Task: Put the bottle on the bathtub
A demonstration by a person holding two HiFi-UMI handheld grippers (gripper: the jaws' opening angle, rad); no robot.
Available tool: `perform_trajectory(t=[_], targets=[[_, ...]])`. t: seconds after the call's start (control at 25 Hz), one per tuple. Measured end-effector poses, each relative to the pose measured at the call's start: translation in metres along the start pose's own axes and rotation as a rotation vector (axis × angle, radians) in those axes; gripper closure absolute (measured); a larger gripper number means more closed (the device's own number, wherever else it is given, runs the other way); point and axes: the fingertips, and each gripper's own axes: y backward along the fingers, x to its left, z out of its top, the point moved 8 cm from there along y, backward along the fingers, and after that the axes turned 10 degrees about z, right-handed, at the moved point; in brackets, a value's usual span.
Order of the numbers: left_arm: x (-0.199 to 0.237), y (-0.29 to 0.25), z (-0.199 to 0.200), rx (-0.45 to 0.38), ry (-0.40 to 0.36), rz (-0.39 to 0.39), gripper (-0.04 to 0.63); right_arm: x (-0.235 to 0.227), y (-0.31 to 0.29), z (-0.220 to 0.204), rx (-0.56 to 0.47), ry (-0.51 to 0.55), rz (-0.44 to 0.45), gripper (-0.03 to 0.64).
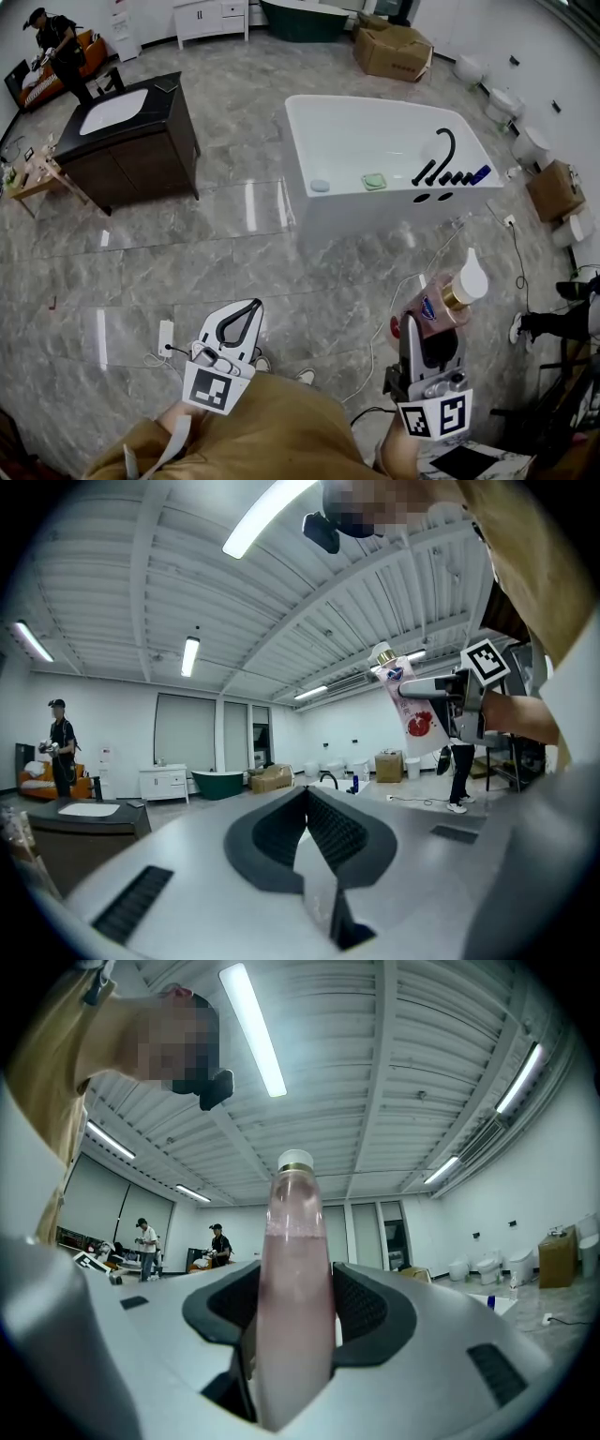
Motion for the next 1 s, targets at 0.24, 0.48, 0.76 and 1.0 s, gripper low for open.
perform_trajectory(t=[0.24, 0.48, 0.76, 1.0], targets=[[0.023, -0.003, -0.013, -0.009, 0.0, -0.005, 0.588, 0.009, -0.009, -0.008, -0.008, -0.016, -0.039, 0.38], [0.034, -0.017, -0.02, -0.005, 0.009, -0.012, 0.588, 0.002, -0.019, -0.012, 0.009, -0.012, -0.06, 0.38], [0.03, -0.075, -0.017, 0.001, -0.01, -0.007, 0.588, -0.055, -0.05, -0.025, 0.007, -0.037, -0.065, 0.38], [0.012, -0.16, -0.014, 0.021, -0.033, -0.009, 0.588, -0.133, -0.093, -0.036, -0.001, -0.066, -0.032, 0.38]])
